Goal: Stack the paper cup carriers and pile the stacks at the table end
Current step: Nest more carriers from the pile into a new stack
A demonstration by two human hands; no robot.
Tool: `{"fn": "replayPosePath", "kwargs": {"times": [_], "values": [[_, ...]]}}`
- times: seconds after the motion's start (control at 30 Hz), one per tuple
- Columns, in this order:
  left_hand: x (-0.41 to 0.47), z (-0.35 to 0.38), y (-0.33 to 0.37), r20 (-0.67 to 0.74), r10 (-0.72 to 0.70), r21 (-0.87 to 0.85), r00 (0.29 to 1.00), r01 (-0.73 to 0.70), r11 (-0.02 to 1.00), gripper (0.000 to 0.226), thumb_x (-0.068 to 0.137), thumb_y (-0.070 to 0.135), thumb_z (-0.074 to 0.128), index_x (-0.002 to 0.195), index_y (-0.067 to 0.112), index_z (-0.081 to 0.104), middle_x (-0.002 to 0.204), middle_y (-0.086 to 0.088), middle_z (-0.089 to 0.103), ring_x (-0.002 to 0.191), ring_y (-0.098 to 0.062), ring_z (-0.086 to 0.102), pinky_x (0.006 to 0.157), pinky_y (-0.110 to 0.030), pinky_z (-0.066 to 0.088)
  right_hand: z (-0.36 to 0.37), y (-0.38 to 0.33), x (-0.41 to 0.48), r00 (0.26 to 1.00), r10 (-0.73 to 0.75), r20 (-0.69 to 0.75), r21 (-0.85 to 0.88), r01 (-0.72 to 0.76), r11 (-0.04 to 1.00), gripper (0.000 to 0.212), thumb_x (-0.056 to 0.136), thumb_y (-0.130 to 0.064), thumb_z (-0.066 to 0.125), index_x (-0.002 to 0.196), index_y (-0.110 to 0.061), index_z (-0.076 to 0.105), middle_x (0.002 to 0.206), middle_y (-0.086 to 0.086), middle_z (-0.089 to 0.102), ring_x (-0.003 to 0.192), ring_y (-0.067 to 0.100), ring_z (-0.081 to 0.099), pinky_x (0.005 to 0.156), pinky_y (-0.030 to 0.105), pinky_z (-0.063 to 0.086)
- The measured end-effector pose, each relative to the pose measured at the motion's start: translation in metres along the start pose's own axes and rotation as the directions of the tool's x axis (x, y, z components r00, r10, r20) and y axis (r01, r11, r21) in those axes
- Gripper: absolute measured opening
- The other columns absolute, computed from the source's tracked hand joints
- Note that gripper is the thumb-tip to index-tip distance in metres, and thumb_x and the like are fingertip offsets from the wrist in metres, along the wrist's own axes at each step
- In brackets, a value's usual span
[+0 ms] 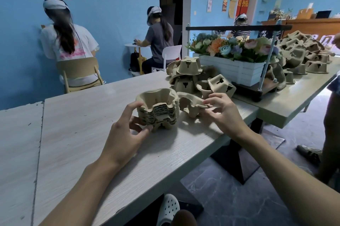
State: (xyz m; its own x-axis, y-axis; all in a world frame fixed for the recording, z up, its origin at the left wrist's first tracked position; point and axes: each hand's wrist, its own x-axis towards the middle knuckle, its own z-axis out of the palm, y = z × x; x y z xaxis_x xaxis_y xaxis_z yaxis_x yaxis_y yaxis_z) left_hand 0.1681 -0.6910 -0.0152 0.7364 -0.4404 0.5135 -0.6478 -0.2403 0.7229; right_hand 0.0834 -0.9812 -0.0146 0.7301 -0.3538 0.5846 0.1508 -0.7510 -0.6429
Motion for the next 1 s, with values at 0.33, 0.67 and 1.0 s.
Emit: {"fn": "replayPosePath", "kwargs": {"times": [0.33,0.67,1.0], "values": [[0.0,0.0,0.001,-0.002,0.005,0.006,1.0,-0.005,1.0,0.062,0.085,0.014,0.078,0.132,0.039,0.047,0.086,0.002,0.071,0.071,-0.015,0.067,0.065,-0.011,0.048,0.007,-0.007,0.002,0.974,-0.199,0.112,-0.243,0.221,0.945,0.016,0.086,-0.013,0.071,0.099,-0.023,0.073,0.097,-0.008,0.065,0.082,0.018,0.063,0.07,0.045,0.054],[0.0,0.0,-0.001,0.0,0.007,0.004,1.0,-0.007,1.0,0.063,0.085,0.015,0.078,0.133,0.039,0.047,0.088,0.002,0.071,0.069,-0.017,0.067,0.065,-0.013,0.048,0.004,-0.019,0.004,0.982,-0.187,0.014,-0.287,0.183,0.94,0.011,0.084,-0.025,0.074,0.09,-0.015,0.072,0.087,-0.004,0.066,0.075,0.018,0.061,0.073,0.043,0.053],[0.0,0.0,0.002,0.023,0.062,-0.006,0.998,-0.061,0.998,0.063,0.084,0.014,0.079,0.135,0.035,0.048,0.088,0.009,0.07,0.079,-0.006,0.067,0.074,-0.006,0.045,0.005,-0.07,0.022,0.923,-0.326,-0.203,-0.088,0.314,0.945,0.013,0.087,-0.002,0.067,0.1,-0.001,0.07,0.115,0.005,0.067,0.101,0.014,0.064,0.088,0.032,0.056]]}}
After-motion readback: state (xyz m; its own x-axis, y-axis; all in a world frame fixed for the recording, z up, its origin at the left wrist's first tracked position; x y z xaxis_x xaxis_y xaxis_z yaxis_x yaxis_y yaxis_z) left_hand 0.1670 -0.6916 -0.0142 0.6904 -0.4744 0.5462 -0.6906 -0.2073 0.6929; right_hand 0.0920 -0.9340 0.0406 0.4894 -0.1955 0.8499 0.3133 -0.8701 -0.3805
